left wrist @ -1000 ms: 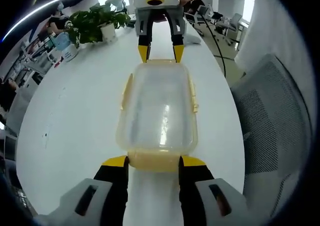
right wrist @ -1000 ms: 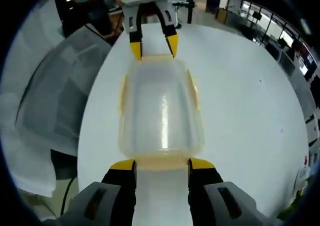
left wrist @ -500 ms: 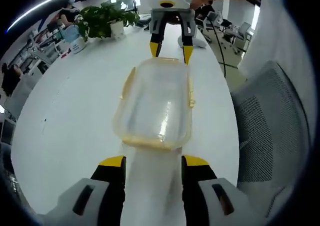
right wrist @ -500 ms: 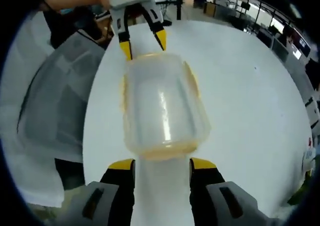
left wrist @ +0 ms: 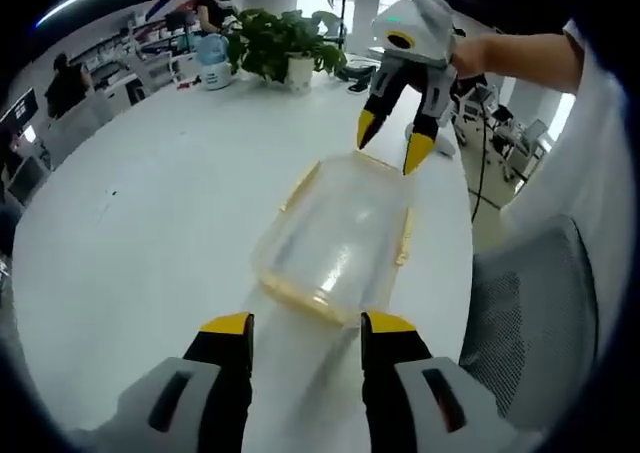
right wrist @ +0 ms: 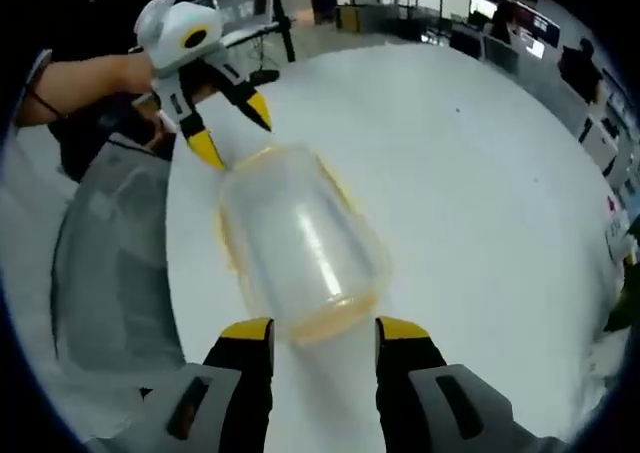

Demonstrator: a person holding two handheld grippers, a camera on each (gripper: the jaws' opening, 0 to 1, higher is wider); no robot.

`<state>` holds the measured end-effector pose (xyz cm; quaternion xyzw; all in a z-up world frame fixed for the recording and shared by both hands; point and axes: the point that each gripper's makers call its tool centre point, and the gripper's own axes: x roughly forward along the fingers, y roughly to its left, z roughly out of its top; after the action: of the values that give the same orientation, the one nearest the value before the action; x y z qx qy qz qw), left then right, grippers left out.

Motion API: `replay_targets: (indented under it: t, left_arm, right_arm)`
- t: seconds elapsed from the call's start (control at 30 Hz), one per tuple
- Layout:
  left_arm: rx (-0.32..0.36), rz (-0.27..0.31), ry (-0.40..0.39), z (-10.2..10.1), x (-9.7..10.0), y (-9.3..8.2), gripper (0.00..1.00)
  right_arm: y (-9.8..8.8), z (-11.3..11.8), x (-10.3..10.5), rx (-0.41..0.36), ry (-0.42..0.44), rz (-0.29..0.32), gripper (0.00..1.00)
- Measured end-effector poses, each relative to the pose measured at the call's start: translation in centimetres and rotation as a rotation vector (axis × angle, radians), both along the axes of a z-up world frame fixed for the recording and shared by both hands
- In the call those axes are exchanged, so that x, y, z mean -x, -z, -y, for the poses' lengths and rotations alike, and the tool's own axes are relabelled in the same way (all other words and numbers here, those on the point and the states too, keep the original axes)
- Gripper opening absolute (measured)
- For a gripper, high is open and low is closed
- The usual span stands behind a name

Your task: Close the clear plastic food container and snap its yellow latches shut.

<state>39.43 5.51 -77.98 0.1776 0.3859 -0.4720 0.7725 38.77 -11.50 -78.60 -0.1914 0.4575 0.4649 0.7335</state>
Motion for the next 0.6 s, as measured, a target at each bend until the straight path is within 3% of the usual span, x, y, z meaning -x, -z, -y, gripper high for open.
replay_targets:
  t: [0.13, 0.27, 0.4, 0.5, 0.6]
  left_arm:
    - [0.038, -0.037, -0.131, -0.3, -0.5, -0.4, 0.40]
    - [0.127, -0.066, -0.277, -0.2, -1.3, -1.1, 0.40]
    - [0.105, -0.104, -0.345, -0.5, -1.3, -0.4, 0.40]
    - [0.094, -0.124, -0.386, -0.7, -1.1, -0.1, 0.40]
    - [0.128, -0.177, -0.489, -0.5, -1.0, 0.2, 0.41]
  right_arm:
    - [0.2, 0.2, -0.4, -0.002, 0.102, -0.025, 0.39]
    - [0.5, 0.5, -0.7, 0.001, 0.182, -0.041, 0.39]
    - [0.4, 0.5, -1.0, -0.040, 0.307, -0.082, 0.40]
    - [0.5, 0.7, -1.2, -0.043, 0.347, -0.095, 0.40]
    - [0.6, 0.6, -1.2, -0.074, 0.416, -0.133, 0.40]
